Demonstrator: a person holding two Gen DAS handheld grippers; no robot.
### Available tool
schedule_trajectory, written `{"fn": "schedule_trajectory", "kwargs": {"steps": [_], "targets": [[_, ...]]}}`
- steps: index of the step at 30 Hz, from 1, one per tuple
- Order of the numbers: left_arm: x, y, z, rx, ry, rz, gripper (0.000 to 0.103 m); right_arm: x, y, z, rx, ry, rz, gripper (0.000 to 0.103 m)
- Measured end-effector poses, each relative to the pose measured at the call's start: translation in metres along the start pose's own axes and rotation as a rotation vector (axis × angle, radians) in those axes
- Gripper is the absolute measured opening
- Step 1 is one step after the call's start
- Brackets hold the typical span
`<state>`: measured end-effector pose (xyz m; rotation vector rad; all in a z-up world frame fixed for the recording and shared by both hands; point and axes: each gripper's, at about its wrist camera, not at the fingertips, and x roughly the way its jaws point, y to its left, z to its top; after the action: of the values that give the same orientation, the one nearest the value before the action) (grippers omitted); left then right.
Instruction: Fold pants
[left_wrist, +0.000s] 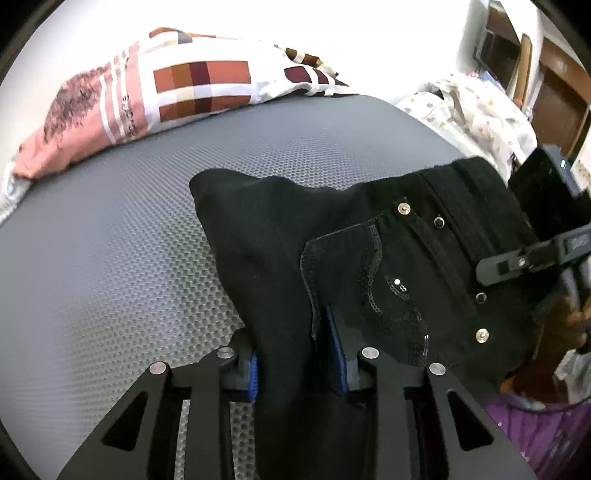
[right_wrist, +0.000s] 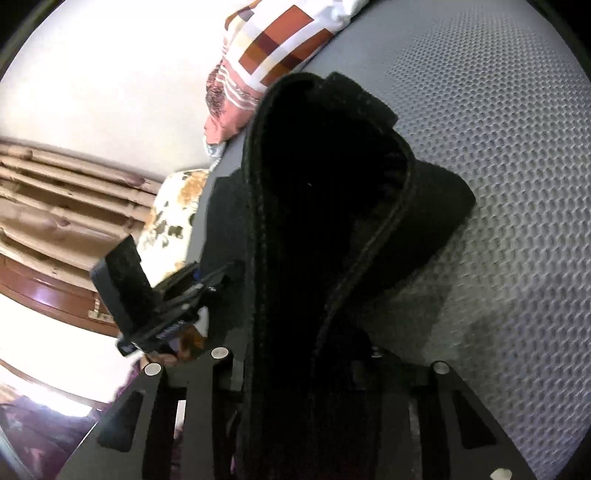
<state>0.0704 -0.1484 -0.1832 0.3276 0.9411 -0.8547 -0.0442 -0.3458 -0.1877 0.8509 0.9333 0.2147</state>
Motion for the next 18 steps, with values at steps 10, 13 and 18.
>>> {"fn": "schedule_trajectory", "kwargs": {"steps": [10,13,18], "targets": [[-0.035,0.03,-0.007,-0.049,-0.056,0.086,0.029,0.026,0.035,0.008,-0.017,0.021,0.058,0.033],[-0.049,0.048,-0.008,-0.076,-0.081,0.117,0.029,0.044,0.048,0.013,-0.031,0.037,0.079,0.033],[-0.07,0.083,-0.008,-0.118,-0.119,0.175,0.029,0.078,0.076,0.033,-0.075,0.069,0.101,0.033]]}}
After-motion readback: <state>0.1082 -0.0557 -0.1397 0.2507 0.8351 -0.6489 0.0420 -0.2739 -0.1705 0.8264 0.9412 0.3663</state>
